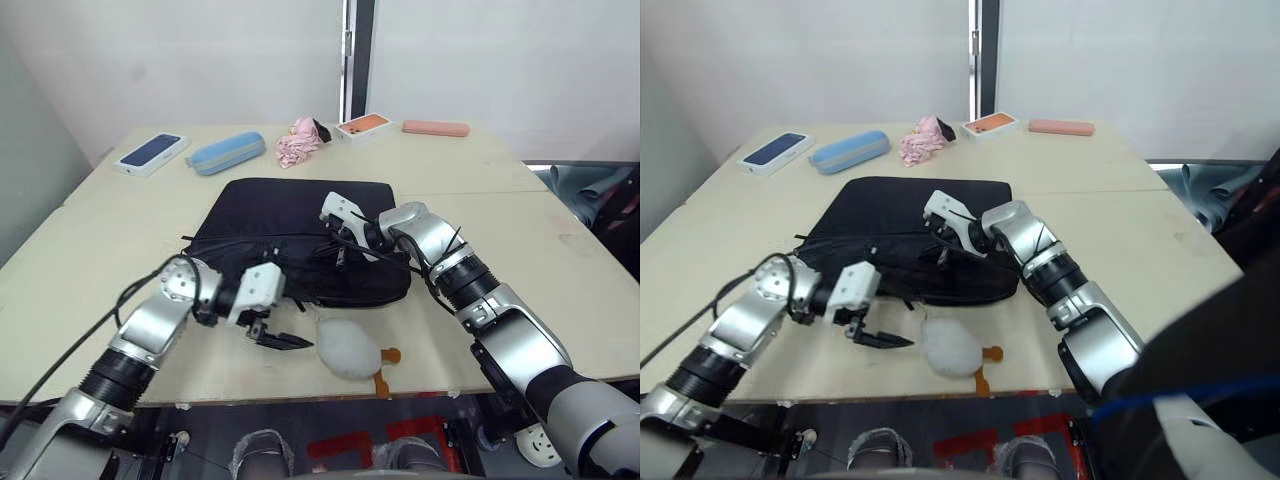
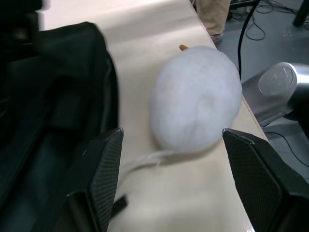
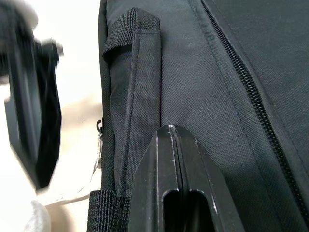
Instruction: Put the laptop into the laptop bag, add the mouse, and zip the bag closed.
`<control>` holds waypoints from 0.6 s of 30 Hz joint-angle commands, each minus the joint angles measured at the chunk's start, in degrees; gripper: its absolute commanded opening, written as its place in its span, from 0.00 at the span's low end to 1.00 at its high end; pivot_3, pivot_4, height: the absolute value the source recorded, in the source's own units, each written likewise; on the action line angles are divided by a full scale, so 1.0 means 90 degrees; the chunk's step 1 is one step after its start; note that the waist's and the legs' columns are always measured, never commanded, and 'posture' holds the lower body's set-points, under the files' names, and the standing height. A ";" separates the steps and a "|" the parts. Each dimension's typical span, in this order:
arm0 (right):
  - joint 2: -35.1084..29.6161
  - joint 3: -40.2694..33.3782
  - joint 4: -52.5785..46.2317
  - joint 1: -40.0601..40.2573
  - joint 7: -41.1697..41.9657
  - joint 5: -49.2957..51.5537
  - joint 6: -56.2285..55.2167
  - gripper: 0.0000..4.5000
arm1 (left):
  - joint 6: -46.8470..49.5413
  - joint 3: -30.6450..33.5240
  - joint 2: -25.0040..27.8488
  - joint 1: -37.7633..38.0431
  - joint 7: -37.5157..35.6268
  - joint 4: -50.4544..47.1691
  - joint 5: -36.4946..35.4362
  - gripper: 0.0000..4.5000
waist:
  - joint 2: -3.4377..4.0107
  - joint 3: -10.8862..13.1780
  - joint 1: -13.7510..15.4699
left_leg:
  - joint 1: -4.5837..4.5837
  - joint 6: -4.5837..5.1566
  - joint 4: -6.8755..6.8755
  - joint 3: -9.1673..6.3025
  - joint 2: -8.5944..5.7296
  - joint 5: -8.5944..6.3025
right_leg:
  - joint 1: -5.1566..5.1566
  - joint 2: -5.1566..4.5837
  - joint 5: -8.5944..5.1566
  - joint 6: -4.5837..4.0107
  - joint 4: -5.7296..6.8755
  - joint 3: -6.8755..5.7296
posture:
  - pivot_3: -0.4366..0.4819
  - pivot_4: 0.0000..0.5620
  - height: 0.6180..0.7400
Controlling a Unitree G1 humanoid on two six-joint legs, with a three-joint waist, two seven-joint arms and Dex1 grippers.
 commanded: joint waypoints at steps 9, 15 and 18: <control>-0.1418 -0.2731 -0.3828 0.0980 -0.0108 0.2298 0.1939 0.00 | 0.1990 0.1291 0.0339 -0.0891 -0.0058 0.0179 -0.1728 0.79 | 0.0000 0.0012 0.0145 | -0.0066 0.0001 -0.0005 -0.0006 0.0000 0.0001 | -0.0052 0.0003 0.0001 -0.0001 -0.0020 -0.0011 | 0.48 0.27 1.00; -0.2685 -0.5531 -0.6313 0.2240 -0.0322 0.4802 0.3321 0.00 | 0.1571 0.0924 -0.0221 -0.2013 -0.0577 0.1641 -0.1344 0.67 | 0.0000 0.0012 0.0233 | -0.0058 0.0002 -0.0019 -0.0002 -0.0001 0.0001 | -0.0040 0.0003 0.0000 0.0000 -0.0036 -0.0008 | 0.48 0.27 1.00; -0.3300 -0.6541 -0.6960 0.2939 -0.0769 0.6026 0.4137 0.18 | 0.0899 0.0719 -0.0592 -0.2677 -0.0896 0.2849 -0.0899 0.45 | 0.0001 0.0011 0.0235 | -0.0046 0.0003 -0.0018 0.0000 -0.0001 0.0002 | -0.0031 0.0004 0.0001 0.0001 -0.0033 -0.0003 | 0.48 0.27 1.00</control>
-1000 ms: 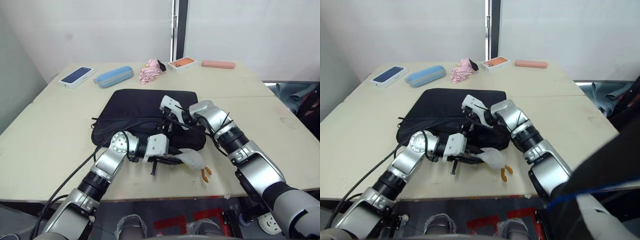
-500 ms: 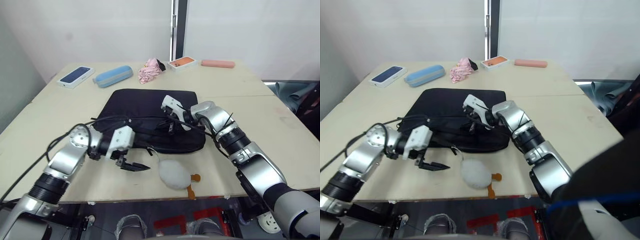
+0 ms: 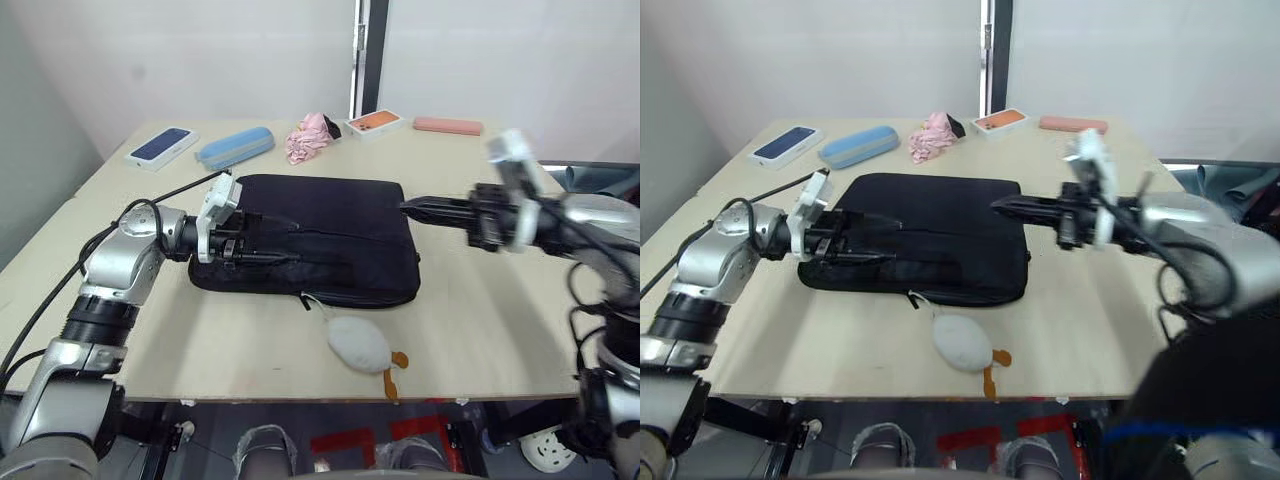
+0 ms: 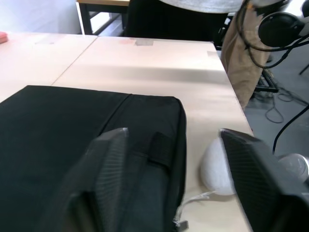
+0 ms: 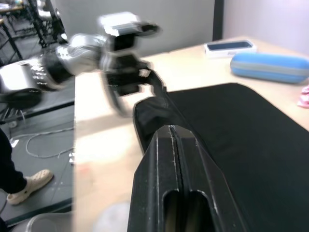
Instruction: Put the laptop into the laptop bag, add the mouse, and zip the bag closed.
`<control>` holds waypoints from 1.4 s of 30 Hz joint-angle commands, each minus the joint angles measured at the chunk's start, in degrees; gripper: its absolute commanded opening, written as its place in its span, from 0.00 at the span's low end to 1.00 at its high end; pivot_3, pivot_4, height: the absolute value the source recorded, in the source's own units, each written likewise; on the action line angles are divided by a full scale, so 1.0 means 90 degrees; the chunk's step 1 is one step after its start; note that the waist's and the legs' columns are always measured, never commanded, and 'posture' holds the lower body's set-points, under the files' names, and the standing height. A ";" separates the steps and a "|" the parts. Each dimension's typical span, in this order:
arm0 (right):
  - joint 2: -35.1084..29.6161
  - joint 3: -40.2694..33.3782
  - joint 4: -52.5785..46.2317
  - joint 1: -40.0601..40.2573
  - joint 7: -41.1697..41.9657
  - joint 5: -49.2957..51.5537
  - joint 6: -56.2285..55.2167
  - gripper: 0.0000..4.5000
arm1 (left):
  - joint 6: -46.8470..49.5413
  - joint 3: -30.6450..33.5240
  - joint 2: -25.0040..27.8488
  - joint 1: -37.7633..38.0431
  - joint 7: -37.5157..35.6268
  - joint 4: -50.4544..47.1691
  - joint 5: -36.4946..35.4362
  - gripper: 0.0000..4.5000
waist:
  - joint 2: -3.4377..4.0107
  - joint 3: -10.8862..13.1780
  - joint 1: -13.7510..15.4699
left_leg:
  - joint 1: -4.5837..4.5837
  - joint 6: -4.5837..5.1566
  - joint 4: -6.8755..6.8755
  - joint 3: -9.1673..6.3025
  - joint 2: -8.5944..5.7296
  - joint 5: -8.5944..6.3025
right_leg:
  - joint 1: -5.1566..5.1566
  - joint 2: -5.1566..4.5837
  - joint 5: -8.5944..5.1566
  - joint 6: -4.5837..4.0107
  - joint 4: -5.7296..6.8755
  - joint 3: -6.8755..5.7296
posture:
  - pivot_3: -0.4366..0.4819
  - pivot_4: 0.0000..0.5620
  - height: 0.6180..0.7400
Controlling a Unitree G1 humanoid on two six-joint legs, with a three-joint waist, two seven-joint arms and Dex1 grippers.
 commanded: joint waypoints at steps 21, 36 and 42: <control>-0.0204 0.3807 -0.0115 0.1145 -0.4375 0.1429 -0.0415 0.99 | -0.3125 -0.0996 -0.1684 -0.1621 -0.0128 0.4321 0.2579 0.00 | 0.0000 -0.0005 0.0032 | 0.0000 -0.0003 -0.0005 -0.0015 -0.0009 0.0001 | 0.0033 -0.0013 0.0004 0.0038 -0.0020 -0.0010 | 0.48 0.27 1.00; 0.0317 0.5531 0.1083 0.0721 -0.3161 -0.0700 -0.0951 0.88 | -0.3726 -0.1015 -0.1641 -0.1269 0.0328 0.4582 0.3029 0.00 | -0.0001 -0.0013 -0.0008 | 0.0024 -0.0016 -0.0003 -0.0021 -0.0009 0.0009 | 0.0048 -0.0012 0.0010 0.0044 -0.0004 -0.0008 | 0.48 0.27 1.00; 0.0164 0.5274 0.0949 0.0930 -0.2796 -0.0851 -0.1093 0.43 | -0.4035 -0.1192 -0.1617 -0.1076 0.0502 0.4825 0.3345 0.00 | -0.0001 -0.0030 -0.0025 | 0.0089 -0.0016 -0.0006 -0.0017 -0.0009 0.0007 | 0.0098 -0.0011 0.0009 0.0047 -0.0003 0.0003 | 0.48 0.27 1.00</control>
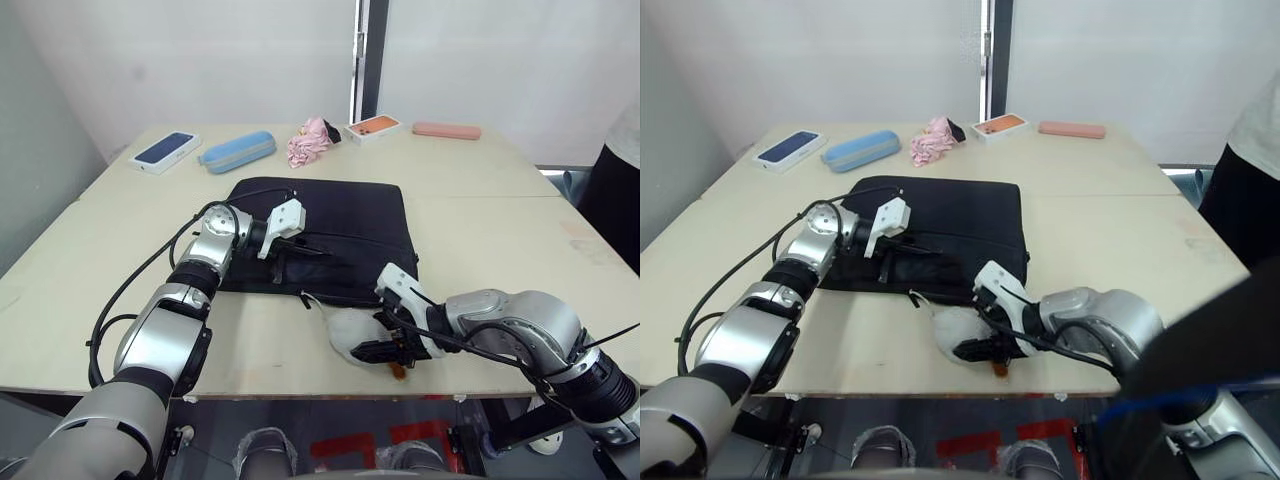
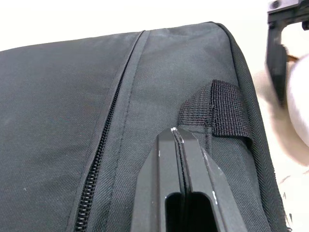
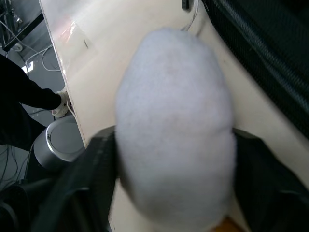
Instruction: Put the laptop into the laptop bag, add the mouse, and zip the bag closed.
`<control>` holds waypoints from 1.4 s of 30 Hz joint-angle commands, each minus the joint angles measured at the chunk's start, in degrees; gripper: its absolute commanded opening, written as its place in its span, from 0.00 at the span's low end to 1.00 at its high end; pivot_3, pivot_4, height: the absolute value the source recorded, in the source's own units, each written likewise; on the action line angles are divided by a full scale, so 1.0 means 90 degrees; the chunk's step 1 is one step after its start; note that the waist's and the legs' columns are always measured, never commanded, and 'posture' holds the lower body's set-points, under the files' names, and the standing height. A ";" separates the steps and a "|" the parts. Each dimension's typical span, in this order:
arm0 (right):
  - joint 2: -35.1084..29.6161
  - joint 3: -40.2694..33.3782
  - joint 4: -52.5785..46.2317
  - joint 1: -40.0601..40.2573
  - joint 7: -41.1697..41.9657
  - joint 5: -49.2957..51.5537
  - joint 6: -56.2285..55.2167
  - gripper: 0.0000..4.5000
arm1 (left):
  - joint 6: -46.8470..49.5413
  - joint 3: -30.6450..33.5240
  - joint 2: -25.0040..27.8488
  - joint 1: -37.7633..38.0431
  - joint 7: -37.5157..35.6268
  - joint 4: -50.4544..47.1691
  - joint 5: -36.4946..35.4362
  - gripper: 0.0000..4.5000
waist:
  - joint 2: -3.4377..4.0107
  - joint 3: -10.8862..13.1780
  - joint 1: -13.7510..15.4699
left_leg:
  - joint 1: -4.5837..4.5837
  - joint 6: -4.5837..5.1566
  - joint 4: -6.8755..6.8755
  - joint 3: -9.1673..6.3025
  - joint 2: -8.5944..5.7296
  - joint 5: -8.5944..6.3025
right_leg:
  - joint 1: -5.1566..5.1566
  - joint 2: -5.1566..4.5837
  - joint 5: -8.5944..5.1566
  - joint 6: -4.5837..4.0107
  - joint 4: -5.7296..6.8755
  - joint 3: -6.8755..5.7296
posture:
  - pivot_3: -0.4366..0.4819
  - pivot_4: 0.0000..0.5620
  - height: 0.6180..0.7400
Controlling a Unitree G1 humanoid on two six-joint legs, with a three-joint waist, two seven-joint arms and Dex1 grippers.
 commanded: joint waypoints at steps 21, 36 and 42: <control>-0.2760 -0.4643 -0.0522 0.3451 0.2349 -0.0106 -0.1005 0.01 | 0.0005 -0.0539 0.0141 0.0619 -0.0029 0.0385 0.0727 0.00 | 0.0009 -0.0180 0.0000 | 0.0022 0.0004 -0.0066 0.0010 -0.0004 -0.0003 | 0.0035 -0.0003 -0.0063 0.0105 -0.0086 0.0002 | 0.48 0.27 1.00; -0.2123 -0.2339 0.2706 -0.0234 0.1290 -0.2686 -0.2220 0.01 | -0.0027 -0.0452 0.0047 0.0675 -0.0265 0.0276 0.0660 0.00 | 0.0035 -0.0182 -0.0115 | 0.0012 0.0025 -0.0072 0.0025 -0.0035 -0.0002 | 0.0034 -0.0037 -0.0013 0.0023 -0.0088 -0.0011 | 0.48 0.27 1.00; -0.1185 -0.1252 0.3335 -0.1403 0.1227 -0.3514 -0.2431 0.01 | -0.0044 -0.0476 0.0027 0.0837 -0.0397 0.0135 0.0662 0.00 | 0.0068 -0.0199 -0.0129 | 0.0004 0.0025 -0.0075 0.0030 -0.0035 -0.0003 | 0.0027 -0.0036 -0.0016 0.0026 -0.0091 -0.0012 | 0.48 0.27 1.00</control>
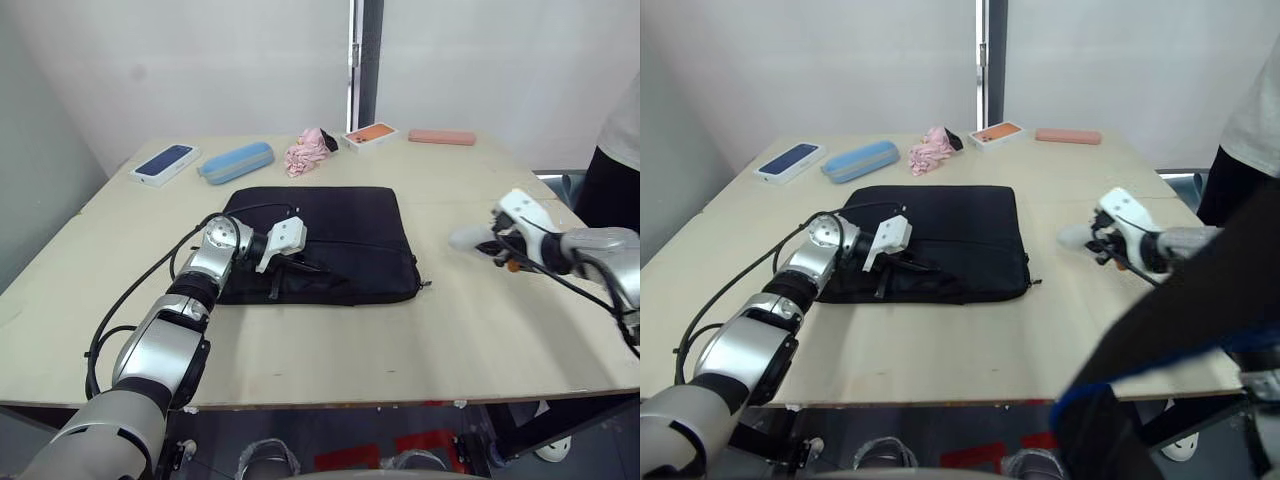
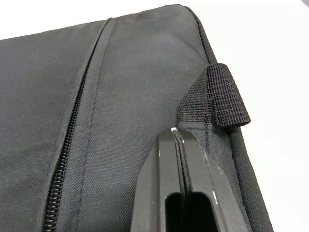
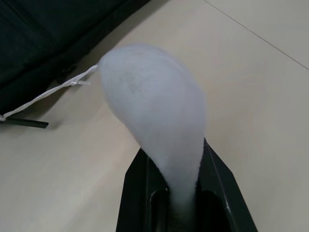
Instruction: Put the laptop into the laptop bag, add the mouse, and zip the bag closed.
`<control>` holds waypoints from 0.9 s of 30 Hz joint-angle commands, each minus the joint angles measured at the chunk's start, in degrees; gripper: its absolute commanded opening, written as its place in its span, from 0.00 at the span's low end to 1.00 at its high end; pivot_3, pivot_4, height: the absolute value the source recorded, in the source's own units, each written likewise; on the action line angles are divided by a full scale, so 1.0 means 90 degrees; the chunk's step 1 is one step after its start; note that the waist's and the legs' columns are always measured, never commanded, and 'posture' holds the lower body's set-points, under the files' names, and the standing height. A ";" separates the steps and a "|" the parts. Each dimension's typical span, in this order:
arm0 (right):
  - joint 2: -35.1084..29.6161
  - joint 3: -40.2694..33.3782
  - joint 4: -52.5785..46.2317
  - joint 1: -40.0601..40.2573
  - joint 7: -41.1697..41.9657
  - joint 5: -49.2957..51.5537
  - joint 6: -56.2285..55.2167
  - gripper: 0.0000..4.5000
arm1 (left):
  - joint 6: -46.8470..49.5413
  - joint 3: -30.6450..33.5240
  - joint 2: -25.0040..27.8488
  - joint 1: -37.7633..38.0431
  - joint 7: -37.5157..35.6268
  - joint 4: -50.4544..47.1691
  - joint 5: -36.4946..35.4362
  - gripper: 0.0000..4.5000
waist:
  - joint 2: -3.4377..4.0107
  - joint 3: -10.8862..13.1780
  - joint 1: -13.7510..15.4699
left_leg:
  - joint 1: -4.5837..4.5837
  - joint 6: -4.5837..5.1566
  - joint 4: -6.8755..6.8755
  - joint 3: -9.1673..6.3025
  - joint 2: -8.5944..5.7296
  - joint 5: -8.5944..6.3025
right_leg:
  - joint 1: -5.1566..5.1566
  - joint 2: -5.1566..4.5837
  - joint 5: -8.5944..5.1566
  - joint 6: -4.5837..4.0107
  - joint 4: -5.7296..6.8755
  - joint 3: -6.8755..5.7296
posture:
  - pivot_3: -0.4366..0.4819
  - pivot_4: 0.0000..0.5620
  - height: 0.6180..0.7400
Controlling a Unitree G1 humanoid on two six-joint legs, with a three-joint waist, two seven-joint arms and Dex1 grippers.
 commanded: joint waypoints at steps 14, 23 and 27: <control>0.1772 0.0939 0.3038 -0.2433 -0.0744 -0.2113 -0.1411 0.01 | 0.0005 -0.0523 0.0150 0.0726 -0.0147 0.0165 0.0588 0.00 | -0.0012 0.0026 -0.0056 | -0.0013 -0.0001 -0.0019 0.0027 0.0013 -0.0001 | -0.0044 0.0010 0.0000 -0.0005 -0.0004 0.0009 | 0.48 0.27 1.00; 0.1014 -0.0107 0.1571 -0.1591 0.0497 -0.1112 -0.0190 0.50 | 0.0868 -0.0009 0.0016 0.0540 -0.0298 -0.0608 -0.0178 0.00 | -0.0014 0.0081 0.0012 | -0.0014 0.0000 -0.0021 0.0031 0.0018 -0.0001 | -0.0044 0.0014 0.0001 -0.0007 -0.0010 0.0010 | 0.48 0.27 1.00; 0.0332 -0.0991 0.0512 -0.0961 0.1096 -0.0221 0.0854 0.80 | 0.1863 0.0232 0.0121 0.0656 -0.0540 -0.1877 -0.0786 0.00 | -0.0012 0.0154 0.0042 | -0.0045 0.0002 -0.0022 0.0034 0.0019 0.0000 | -0.0075 0.0016 0.0003 -0.0011 -0.0010 0.0011 | 0.48 0.27 1.00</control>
